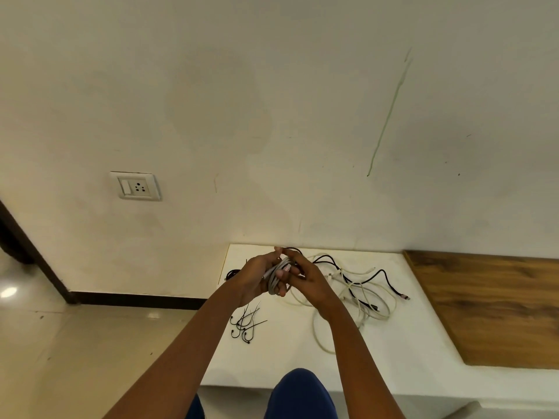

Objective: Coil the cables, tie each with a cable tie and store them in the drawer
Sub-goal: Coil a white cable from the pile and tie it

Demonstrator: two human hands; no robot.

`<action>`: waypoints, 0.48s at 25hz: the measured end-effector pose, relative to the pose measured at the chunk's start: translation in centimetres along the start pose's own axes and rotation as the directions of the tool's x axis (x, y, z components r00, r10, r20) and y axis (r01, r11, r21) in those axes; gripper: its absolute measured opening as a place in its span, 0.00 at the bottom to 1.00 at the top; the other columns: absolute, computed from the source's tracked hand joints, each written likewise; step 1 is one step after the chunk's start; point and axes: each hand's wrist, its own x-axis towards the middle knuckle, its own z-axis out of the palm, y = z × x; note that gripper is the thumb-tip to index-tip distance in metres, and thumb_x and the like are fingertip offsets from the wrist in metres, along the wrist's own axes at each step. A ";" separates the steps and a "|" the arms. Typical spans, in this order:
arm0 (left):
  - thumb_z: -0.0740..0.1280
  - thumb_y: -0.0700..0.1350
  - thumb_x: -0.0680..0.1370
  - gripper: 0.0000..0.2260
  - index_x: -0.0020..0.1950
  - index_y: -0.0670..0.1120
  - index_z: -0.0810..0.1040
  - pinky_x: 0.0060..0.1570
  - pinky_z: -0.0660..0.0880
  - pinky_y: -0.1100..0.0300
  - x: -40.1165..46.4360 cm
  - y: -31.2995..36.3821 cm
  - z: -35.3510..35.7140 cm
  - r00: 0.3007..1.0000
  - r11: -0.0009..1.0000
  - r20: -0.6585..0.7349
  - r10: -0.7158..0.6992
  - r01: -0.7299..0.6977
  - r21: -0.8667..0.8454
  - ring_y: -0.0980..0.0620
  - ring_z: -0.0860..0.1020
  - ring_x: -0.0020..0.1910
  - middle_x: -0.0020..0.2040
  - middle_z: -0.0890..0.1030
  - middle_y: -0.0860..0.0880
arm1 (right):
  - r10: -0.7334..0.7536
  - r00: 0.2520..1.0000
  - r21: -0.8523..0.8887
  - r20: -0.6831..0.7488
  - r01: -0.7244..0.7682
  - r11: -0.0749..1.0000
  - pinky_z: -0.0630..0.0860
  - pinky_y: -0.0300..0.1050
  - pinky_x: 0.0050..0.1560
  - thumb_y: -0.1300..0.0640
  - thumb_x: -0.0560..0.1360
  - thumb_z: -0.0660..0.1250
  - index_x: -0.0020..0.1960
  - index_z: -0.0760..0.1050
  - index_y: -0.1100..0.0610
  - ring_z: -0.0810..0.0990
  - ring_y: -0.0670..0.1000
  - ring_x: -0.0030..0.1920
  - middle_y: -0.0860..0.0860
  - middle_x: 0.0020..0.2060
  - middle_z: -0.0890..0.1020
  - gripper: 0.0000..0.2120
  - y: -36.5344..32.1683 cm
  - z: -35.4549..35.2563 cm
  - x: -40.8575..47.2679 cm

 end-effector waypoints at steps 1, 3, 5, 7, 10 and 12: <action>0.52 0.51 0.82 0.22 0.47 0.39 0.80 0.31 0.74 0.61 0.1 -0.2 0.0 1.000 0.999 -0.012 0.003 -0.004 -0.047 0.50 0.75 0.24 0.35 0.83 0.48 | -0.007 0.999 0.006 -0.034 0.007 1.000 0.72 0.34 0.56 0.58 0.75 0.69 0.62 0.72 0.46 0.76 0.45 0.56 0.47 0.53 0.79 0.18 0.2 0.4 0.0; 0.52 0.46 0.80 0.20 0.42 0.39 0.80 0.32 0.74 0.60 0.5 -0.7 0.2 0.996 0.995 -0.083 0.015 -0.023 -0.096 0.51 0.73 0.22 0.32 0.81 0.47 | -0.037 0.995 0.034 -0.091 0.040 0.999 0.71 0.30 0.53 0.60 0.75 0.67 0.61 0.73 0.47 0.75 0.40 0.55 0.44 0.53 0.77 0.16 0.4 1.2 -0.1; 0.52 0.45 0.79 0.20 0.39 0.40 0.80 0.35 0.73 0.58 0.8 -1.1 0.4 0.983 0.998 -0.182 0.033 -0.043 -0.052 0.51 0.71 0.21 0.29 0.79 0.47 | -0.068 0.988 0.061 -0.139 0.077 0.995 0.71 0.27 0.51 0.63 0.76 0.65 0.62 0.73 0.49 0.75 0.35 0.52 0.45 0.53 0.76 0.17 0.6 2.2 0.0; 0.54 0.46 0.80 0.19 0.38 0.41 0.79 0.35 0.72 0.58 1.1 -1.2 0.6 0.949 0.995 -0.308 0.067 -0.041 0.089 0.52 0.71 0.21 0.30 0.78 0.46 | -0.082 0.977 0.059 -0.197 0.096 0.994 0.71 0.28 0.52 0.65 0.77 0.63 0.62 0.72 0.49 0.75 0.37 0.51 0.49 0.54 0.75 0.17 1.1 3.0 0.2; 0.57 0.46 0.80 0.16 0.35 0.44 0.75 0.28 0.71 0.65 1.7 -1.7 0.5 0.878 0.969 -0.454 0.152 -0.041 0.244 0.56 0.74 0.24 0.31 0.76 0.47 | -0.084 0.963 0.085 -0.254 0.108 0.991 0.74 0.41 0.57 0.68 0.77 0.60 0.63 0.71 0.51 0.76 0.50 0.55 0.57 0.56 0.76 0.18 2.1 4.1 0.6; 0.58 0.46 0.81 0.16 0.34 0.46 0.73 0.25 0.70 0.68 2.0 -2.3 0.4 0.853 0.957 -0.480 0.205 -0.071 0.282 0.55 0.74 0.28 0.31 0.75 0.49 | -0.070 0.958 0.117 -0.278 0.107 0.987 0.74 0.48 0.59 0.69 0.78 0.59 0.65 0.70 0.53 0.76 0.52 0.54 0.58 0.56 0.76 0.19 2.8 4.6 0.9</action>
